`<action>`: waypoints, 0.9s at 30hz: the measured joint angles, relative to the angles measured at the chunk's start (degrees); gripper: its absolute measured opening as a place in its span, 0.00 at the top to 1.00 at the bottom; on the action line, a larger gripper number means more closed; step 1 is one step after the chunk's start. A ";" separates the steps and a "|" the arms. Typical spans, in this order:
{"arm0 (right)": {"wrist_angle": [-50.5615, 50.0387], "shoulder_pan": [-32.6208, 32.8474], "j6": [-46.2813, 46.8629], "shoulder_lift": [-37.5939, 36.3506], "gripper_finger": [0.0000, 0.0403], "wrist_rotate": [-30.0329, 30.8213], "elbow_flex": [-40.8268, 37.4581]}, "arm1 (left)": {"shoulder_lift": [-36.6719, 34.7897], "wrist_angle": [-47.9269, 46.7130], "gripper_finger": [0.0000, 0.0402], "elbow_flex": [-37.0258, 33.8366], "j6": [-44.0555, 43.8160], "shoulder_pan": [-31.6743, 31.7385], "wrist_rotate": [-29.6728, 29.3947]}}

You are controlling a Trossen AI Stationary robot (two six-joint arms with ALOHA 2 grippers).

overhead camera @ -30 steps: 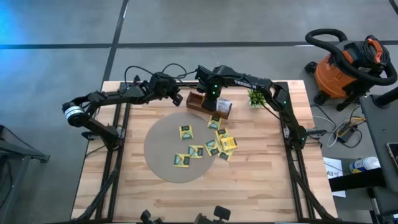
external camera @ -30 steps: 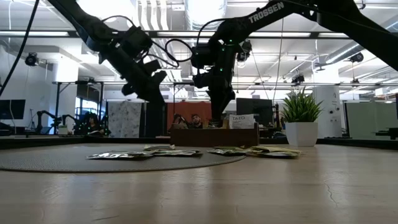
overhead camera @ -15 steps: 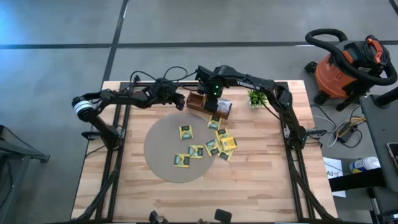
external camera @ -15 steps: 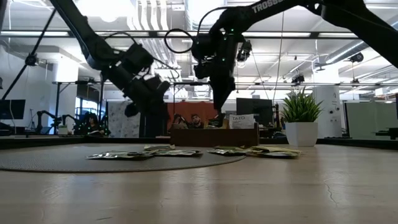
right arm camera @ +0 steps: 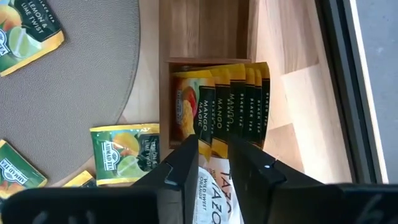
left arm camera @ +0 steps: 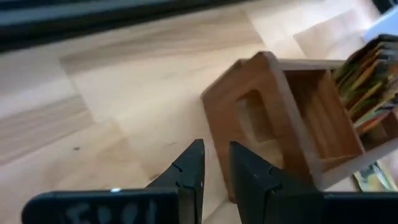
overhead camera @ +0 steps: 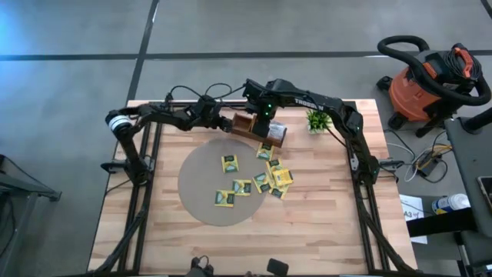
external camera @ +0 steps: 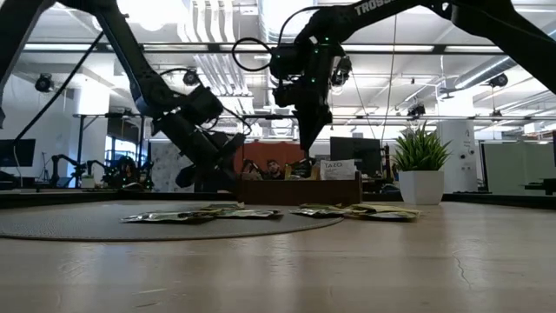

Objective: Pick & Place Tea
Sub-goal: Adjust the wooden organizer

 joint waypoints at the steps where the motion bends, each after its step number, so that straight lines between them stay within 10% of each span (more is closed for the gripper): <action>1: 0.00 0.02 0.00 0.00 0.80 0.02 0.00 | 0.49 0.11 0.83 0.23 -0.20 -0.06 1.08; 8: -0.21 0.02 -0.02 0.00 0.82 -0.01 -0.07 | 2.01 0.35 0.83 0.70 -1.57 -2.07 9.14; 27: -19.71 0.59 5.04 -10.05 0.82 -1.82 -10.52 | -2.53 -2.35 0.83 0.41 3.11 -4.60 5.02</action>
